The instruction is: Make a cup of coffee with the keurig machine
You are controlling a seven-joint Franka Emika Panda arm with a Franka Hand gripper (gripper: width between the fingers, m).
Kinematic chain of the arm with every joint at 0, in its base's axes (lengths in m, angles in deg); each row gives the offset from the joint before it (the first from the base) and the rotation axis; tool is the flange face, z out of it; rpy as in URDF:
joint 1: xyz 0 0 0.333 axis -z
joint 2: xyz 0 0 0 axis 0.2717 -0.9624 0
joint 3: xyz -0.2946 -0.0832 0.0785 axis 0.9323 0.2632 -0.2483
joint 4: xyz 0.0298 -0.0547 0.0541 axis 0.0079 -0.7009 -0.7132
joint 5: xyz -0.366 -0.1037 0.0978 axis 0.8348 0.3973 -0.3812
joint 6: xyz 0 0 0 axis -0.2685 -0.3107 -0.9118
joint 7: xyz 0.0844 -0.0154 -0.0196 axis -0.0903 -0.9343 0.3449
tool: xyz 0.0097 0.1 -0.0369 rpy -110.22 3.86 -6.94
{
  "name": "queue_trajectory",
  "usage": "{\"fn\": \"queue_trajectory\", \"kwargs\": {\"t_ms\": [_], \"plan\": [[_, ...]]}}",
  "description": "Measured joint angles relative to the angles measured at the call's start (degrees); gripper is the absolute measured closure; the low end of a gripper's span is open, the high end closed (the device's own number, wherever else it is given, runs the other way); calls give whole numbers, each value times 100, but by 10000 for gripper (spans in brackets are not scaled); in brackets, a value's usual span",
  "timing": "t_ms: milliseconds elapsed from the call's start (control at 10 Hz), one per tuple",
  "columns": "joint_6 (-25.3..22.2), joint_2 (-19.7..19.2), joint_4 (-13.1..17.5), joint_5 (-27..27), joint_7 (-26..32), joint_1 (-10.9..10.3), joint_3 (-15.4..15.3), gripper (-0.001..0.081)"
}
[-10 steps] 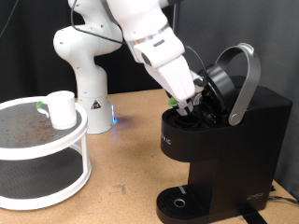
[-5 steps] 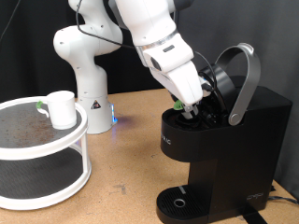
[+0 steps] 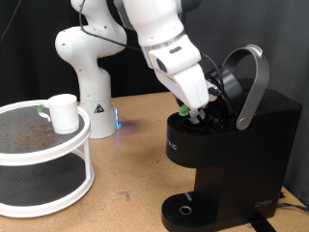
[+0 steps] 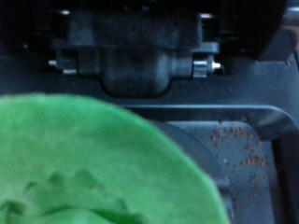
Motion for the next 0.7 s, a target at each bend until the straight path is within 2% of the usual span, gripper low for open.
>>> {"fn": "queue_trajectory", "kwargs": {"t_ms": [700], "plan": [[49,0,-48,2,-17,56,57,340]]}}
